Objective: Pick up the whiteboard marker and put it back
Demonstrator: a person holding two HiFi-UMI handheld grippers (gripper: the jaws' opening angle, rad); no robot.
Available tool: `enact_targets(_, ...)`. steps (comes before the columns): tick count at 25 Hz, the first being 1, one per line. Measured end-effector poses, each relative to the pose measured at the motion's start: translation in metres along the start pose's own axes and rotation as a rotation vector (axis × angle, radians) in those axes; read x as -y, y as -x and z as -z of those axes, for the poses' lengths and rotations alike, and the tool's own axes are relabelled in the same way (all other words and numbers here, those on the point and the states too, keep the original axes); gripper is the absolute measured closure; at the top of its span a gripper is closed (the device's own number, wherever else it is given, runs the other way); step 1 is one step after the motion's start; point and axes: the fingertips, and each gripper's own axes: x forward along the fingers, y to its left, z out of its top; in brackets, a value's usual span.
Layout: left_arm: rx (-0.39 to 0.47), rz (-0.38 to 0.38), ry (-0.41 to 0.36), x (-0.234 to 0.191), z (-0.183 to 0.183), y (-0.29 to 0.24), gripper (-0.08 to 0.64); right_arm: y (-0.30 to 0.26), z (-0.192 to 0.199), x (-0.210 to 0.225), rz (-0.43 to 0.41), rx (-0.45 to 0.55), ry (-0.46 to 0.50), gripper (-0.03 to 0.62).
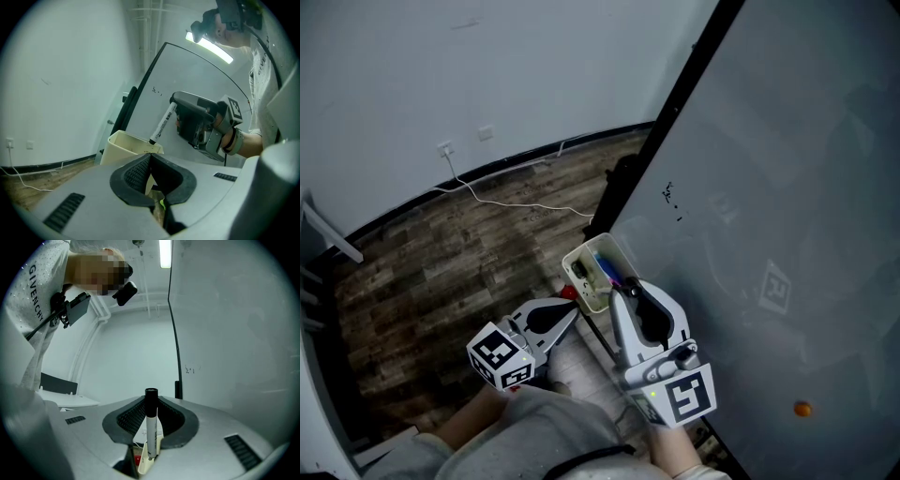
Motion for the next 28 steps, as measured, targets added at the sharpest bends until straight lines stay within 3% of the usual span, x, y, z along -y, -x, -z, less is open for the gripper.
enact_targets(28, 0.000, -0.017, -0.057, 0.001, -0.010, 0.001, 0.545, 0.002, -0.019, 0.004, -0.006, 0.020, 0.040, 0.505)
